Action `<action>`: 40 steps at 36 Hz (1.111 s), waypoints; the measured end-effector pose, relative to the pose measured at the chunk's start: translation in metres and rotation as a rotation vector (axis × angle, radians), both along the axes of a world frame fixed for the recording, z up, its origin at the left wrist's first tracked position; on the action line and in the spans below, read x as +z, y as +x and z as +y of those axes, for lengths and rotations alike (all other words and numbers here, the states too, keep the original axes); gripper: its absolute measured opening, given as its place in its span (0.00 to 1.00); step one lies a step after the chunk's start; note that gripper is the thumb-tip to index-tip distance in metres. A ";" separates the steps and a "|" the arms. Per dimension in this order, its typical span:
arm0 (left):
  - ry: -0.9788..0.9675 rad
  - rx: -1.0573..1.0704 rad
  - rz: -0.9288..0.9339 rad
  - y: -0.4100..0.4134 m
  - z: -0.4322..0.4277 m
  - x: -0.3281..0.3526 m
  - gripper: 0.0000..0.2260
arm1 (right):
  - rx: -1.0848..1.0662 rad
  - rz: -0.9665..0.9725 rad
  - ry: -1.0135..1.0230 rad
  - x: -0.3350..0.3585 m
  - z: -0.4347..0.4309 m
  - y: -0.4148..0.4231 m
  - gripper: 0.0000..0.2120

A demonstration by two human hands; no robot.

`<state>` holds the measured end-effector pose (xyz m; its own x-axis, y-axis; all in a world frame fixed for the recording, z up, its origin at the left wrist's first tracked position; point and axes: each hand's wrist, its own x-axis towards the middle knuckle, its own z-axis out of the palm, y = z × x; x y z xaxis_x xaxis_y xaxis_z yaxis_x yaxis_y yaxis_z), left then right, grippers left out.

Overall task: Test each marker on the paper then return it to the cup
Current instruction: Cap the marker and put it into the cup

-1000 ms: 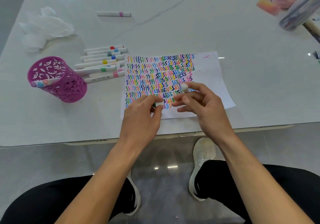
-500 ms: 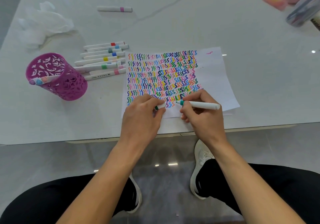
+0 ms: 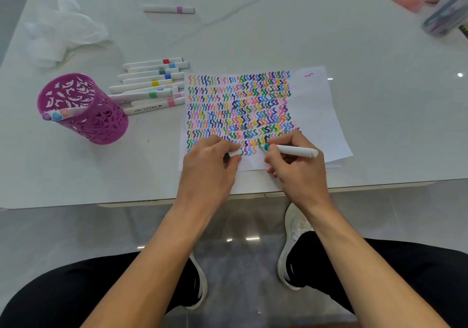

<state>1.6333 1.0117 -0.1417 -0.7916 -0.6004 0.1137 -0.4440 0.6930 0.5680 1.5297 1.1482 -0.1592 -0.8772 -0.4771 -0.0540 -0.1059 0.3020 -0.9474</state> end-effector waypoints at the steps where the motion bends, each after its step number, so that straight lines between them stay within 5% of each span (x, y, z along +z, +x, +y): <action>1: 0.000 0.002 -0.001 0.000 0.000 0.000 0.07 | 0.004 -0.006 0.000 0.000 0.000 0.000 0.06; 21: -0.001 0.016 -0.017 -0.001 0.001 0.002 0.08 | 0.025 0.000 0.047 -0.002 0.003 0.002 0.03; 28: -0.008 0.012 -0.020 0.001 0.002 0.002 0.08 | -0.039 -0.080 -0.130 0.011 0.005 0.001 0.02; 40: 0.698 0.194 0.276 0.009 -0.004 0.020 0.07 | 0.054 -0.175 -0.310 0.040 -0.010 0.007 0.03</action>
